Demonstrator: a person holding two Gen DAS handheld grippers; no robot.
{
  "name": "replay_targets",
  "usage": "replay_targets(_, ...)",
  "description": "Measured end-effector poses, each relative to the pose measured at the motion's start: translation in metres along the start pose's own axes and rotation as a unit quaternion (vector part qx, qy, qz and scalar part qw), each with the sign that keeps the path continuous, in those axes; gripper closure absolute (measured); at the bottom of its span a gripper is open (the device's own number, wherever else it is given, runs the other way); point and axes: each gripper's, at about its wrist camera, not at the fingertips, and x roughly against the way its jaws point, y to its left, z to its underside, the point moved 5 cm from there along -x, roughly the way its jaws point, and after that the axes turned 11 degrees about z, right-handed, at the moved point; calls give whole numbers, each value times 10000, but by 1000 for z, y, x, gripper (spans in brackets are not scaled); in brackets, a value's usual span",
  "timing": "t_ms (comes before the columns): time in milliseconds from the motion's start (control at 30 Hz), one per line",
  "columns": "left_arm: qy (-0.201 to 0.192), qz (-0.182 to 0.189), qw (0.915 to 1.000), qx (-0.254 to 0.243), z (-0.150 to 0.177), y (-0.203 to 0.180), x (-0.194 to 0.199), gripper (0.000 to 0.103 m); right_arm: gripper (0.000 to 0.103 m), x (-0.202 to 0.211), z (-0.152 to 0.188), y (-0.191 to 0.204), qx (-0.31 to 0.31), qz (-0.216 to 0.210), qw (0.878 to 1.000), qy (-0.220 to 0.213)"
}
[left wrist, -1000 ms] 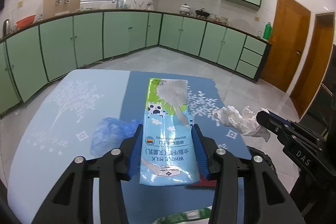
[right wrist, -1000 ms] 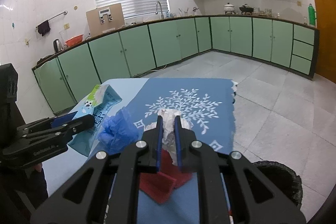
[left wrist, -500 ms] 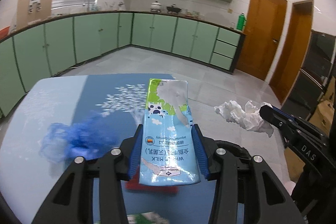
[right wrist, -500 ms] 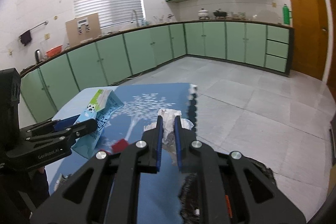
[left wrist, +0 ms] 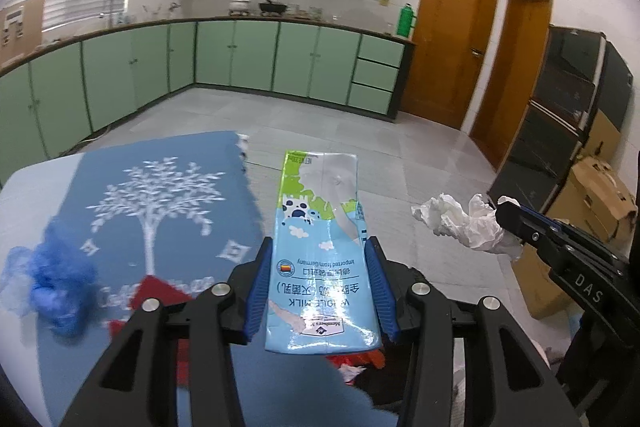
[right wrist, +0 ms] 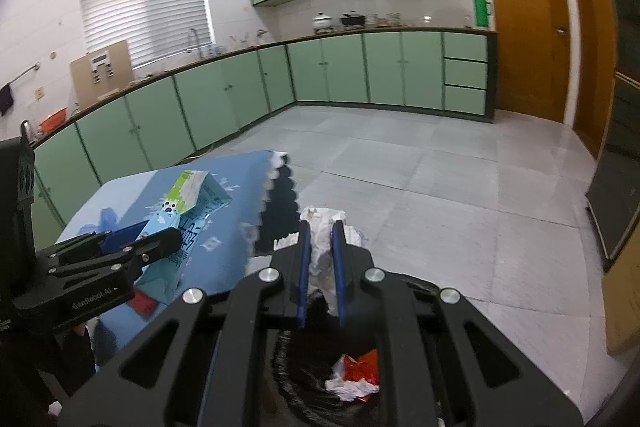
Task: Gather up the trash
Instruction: 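Carry the tissue and milk carton to the bin and release both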
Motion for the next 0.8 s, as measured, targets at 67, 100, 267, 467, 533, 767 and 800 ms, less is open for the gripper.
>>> replay_targets(67,21,71,10000,-47,-1,-5,-7,58,93,-3,4,-11,-50,100,9999,37)
replay_targets(100,34,100,9999,-82,-1,-10,-13,58,93,-5,6,-16,-77,144,9998,64)
replay_targets(267,162,244,9994,-202,-1,-29,-40,58,93,-18,21,-38,-199,345,9990,221)
replay_targets(467,365,367,9984,-210,5,-42,-69,58,93,-36,35,-56,-379,484,9972,427)
replay_targets(533,477,434,9977,-194,9,-44,-79,58,93,-41,40,-61,-426,521,9966,477)
replay_targets(767,722,571,9957,-81,14,-46,-93,50,78,-48,49,-67,-588,645,9943,608)
replay_targets(800,691,546,9961,-95,14,-45,-91,48,74,-49,49,-69,-594,665,9942,609)
